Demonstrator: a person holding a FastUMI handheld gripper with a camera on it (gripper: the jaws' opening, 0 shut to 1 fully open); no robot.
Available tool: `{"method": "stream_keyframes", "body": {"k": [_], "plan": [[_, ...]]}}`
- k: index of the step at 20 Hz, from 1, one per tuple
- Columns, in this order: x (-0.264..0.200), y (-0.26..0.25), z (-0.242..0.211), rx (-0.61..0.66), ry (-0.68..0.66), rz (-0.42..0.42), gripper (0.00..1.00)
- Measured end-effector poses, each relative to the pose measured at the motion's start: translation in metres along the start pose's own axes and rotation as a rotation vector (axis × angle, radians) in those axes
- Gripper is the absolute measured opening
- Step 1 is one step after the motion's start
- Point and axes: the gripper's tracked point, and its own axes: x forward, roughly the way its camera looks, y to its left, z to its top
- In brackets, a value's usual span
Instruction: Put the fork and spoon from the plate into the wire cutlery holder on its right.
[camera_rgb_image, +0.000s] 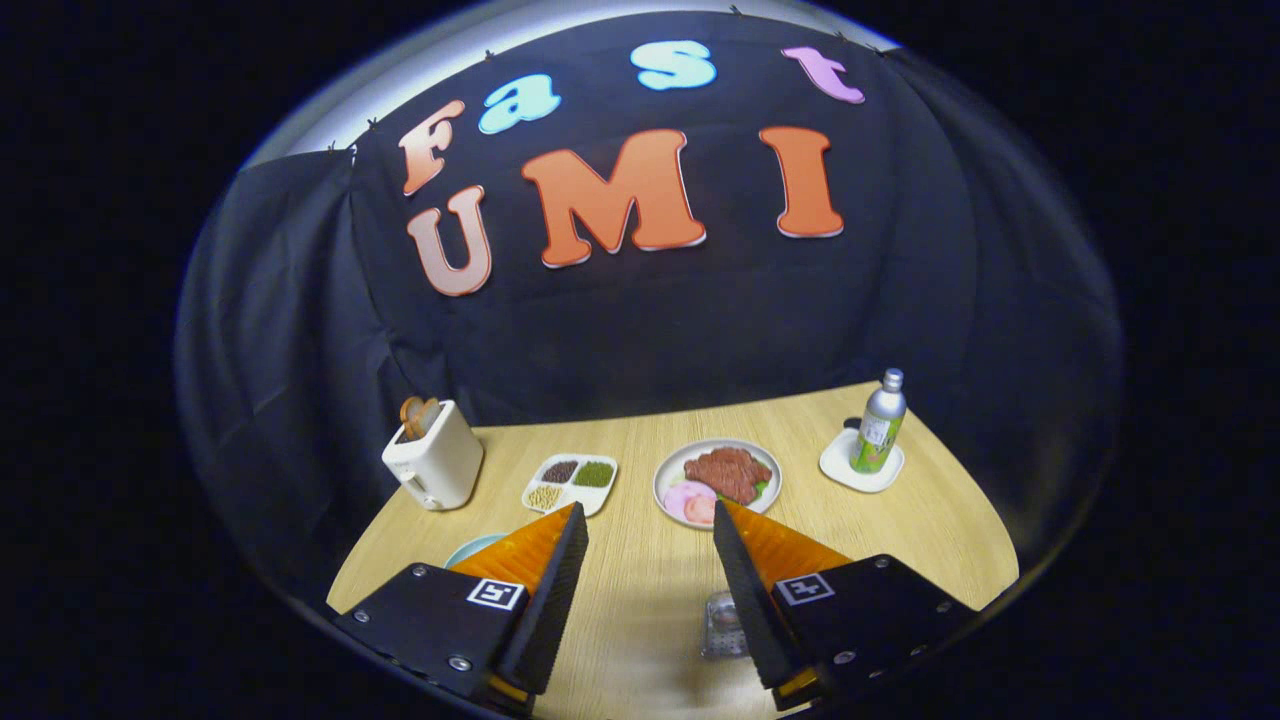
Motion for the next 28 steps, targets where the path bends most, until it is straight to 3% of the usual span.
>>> {"method": "stream_keyframes", "body": {"k": [7,15,21,28], "plan": [[0.002,0.077,0.034,-0.026,-0.18,-0.04,0.78],[0.019,0.149,0.031,-0.098,-0.251,0.018,0.79],[0.048,0.192,-0.002,-0.117,-0.124,0.118,0.82],[0.078,0.234,-0.076,-0.181,0.138,0.234,0.86]]}}
